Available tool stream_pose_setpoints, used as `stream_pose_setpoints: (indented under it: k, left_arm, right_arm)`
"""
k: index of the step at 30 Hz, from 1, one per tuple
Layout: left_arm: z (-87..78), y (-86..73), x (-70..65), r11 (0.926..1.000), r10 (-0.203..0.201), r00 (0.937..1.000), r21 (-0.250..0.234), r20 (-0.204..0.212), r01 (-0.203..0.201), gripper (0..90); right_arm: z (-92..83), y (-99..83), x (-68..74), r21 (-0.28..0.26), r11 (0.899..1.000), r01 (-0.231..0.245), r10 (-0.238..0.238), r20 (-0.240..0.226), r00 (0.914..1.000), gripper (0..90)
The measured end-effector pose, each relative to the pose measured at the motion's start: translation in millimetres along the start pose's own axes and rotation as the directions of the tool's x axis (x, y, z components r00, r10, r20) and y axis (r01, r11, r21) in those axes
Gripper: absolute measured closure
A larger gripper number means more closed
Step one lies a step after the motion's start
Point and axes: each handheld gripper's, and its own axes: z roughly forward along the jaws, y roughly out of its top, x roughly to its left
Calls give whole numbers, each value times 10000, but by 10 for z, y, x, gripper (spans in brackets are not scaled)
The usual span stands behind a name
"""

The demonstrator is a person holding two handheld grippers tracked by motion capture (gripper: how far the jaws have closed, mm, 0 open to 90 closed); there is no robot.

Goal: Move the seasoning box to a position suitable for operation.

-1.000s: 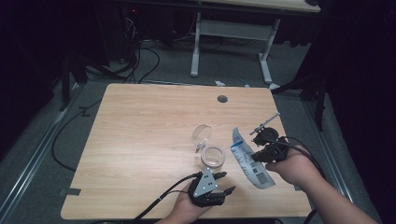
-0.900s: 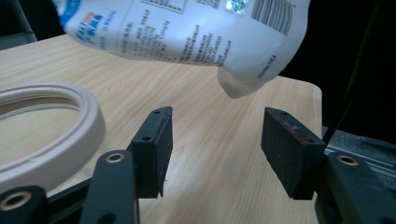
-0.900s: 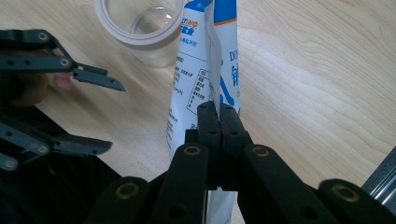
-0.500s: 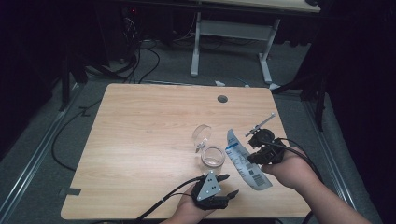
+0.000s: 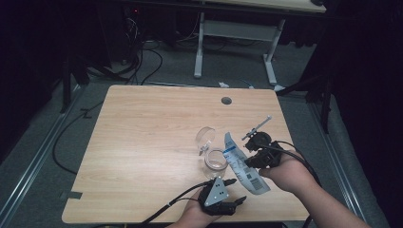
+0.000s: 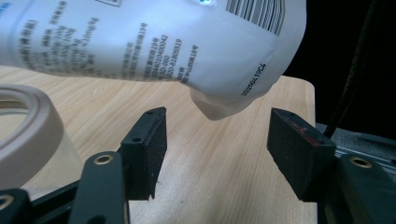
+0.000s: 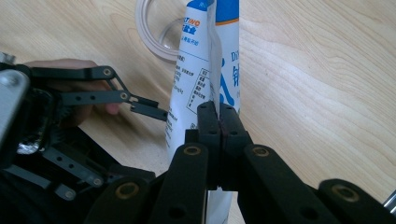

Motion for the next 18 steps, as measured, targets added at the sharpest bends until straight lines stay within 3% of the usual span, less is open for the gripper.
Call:
stream_pose_setpoints:
  k: [6,8,9,18]
  left_arm:
    - [65,-2,8,9999,-151,9998,36,95,150,369]
    - [83,1,0,9999,-116,9999,45,94,115,372]
    - [92,1,-2,9999,-121,9999,64,84,120,371]
    - [156,0,-9,9998,-103,9999,153,-50,104,395]
  right_arm:
    - [1,45,26,-26,10000,52,-52,-89,9999,900]
    - [-1,52,53,94,9998,-161,162,-46,9999,900]
    - [14,57,44,11,10000,95,-95,-102,9999,900]
    - [33,36,56,-9,10000,-28,28,-157,9999,900]
